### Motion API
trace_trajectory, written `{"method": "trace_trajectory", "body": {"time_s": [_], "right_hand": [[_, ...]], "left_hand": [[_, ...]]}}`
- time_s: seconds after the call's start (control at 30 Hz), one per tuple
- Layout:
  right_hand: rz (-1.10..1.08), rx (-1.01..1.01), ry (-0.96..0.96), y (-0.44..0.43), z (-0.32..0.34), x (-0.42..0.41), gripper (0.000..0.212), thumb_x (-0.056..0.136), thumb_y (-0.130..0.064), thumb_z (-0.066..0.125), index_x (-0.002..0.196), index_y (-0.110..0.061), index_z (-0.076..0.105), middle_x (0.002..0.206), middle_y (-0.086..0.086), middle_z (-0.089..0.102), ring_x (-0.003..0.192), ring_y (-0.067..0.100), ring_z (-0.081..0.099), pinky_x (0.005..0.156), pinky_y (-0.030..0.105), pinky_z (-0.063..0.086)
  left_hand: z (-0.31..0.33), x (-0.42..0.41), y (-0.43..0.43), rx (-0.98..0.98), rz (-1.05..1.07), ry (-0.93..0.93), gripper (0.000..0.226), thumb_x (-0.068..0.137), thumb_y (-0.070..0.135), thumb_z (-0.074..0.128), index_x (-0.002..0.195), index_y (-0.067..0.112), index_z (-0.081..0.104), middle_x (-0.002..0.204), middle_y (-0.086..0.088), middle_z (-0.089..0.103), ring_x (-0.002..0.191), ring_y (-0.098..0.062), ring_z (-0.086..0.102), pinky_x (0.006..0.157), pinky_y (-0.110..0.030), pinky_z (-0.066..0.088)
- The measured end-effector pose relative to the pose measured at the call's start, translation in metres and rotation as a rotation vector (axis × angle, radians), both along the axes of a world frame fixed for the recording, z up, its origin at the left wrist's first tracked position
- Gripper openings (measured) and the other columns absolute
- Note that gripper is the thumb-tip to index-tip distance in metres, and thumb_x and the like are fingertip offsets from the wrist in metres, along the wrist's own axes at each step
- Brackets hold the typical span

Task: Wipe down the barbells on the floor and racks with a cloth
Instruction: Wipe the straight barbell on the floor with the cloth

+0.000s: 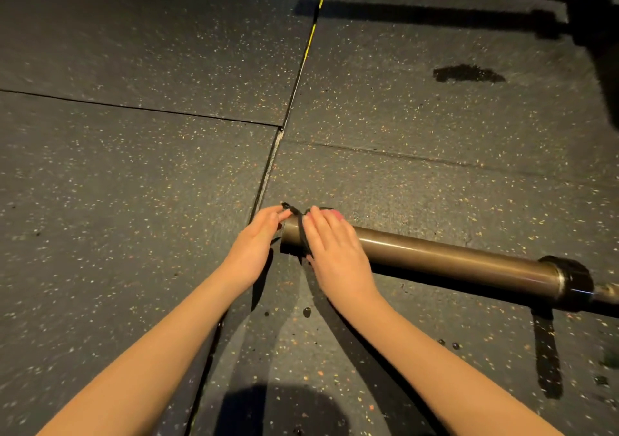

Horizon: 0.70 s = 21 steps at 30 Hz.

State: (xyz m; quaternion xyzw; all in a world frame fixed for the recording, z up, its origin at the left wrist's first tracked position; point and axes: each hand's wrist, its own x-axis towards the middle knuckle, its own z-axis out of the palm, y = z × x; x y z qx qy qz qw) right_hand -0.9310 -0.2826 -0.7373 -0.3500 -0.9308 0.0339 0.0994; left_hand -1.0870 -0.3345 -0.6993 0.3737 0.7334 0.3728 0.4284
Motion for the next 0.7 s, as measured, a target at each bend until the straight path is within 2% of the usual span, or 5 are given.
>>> {"method": "trace_trajectory", "body": {"time_s": [0.17, 0.23, 0.4, 0.57, 0.7], "right_hand": [[0.086, -0.071, 0.022, 0.007, 0.011, 0.019, 0.076, 0.074, -0.022, 0.079, 0.14, -0.003, 0.046, 0.143, 0.014, 0.048, 0.131, 0.032, 0.046, 0.114, 0.042, 0.031], [-0.003, -0.072, 0.06, 0.01, 0.012, 0.058, 0.073, 0.076, -0.019, 0.078, 0.14, -0.004, 0.046, 0.144, 0.013, 0.047, 0.131, 0.034, 0.045, 0.114, 0.04, 0.026], [-0.287, -0.16, 0.147, 0.002, 0.015, 0.065, 0.058, 0.081, -0.014, 0.07, 0.135, -0.003, 0.05, 0.139, 0.014, 0.05, 0.13, 0.035, 0.042, 0.115, 0.043, 0.022], [-0.062, -0.174, 0.15, 0.004, 0.013, 0.066, 0.056, 0.078, -0.012, 0.063, 0.132, -0.004, 0.052, 0.136, 0.012, 0.053, 0.125, 0.033, 0.047, 0.113, 0.036, 0.022], [-0.228, -0.152, 0.231, 0.003, 0.009, 0.126, 0.053, 0.08, -0.006, 0.055, 0.133, -0.004, 0.052, 0.138, 0.011, 0.051, 0.129, 0.033, 0.043, 0.114, 0.039, 0.025]], "left_hand": [[-0.002, 0.002, 0.002, 0.016, 0.019, 0.04, 0.031, 0.105, 0.031, 0.029, 0.129, 0.022, 0.046, 0.127, 0.008, 0.056, 0.125, -0.008, 0.047, 0.093, 0.0, 0.029], [-0.003, 0.001, 0.001, 0.008, -0.011, 0.096, 0.034, 0.1, 0.041, 0.032, 0.127, 0.027, 0.047, 0.13, 0.006, 0.056, 0.125, -0.01, 0.046, 0.101, -0.013, 0.03], [0.0, 0.008, -0.012, -0.009, -0.202, 0.503, 0.04, 0.101, 0.028, 0.036, 0.138, 0.018, 0.047, 0.123, -0.002, 0.056, 0.118, -0.019, 0.046, 0.095, -0.031, 0.036], [0.007, 0.018, -0.007, -0.012, -0.324, 0.825, 0.06, 0.09, 0.047, 0.021, 0.126, 0.018, 0.059, 0.118, 0.001, 0.059, 0.105, -0.023, 0.052, 0.088, -0.04, 0.041], [0.005, 0.031, -0.008, 0.002, -0.312, 1.006, 0.051, 0.091, 0.041, 0.029, 0.116, 0.013, 0.064, 0.104, -0.004, 0.059, 0.094, -0.027, 0.055, 0.081, -0.042, 0.044]]}}
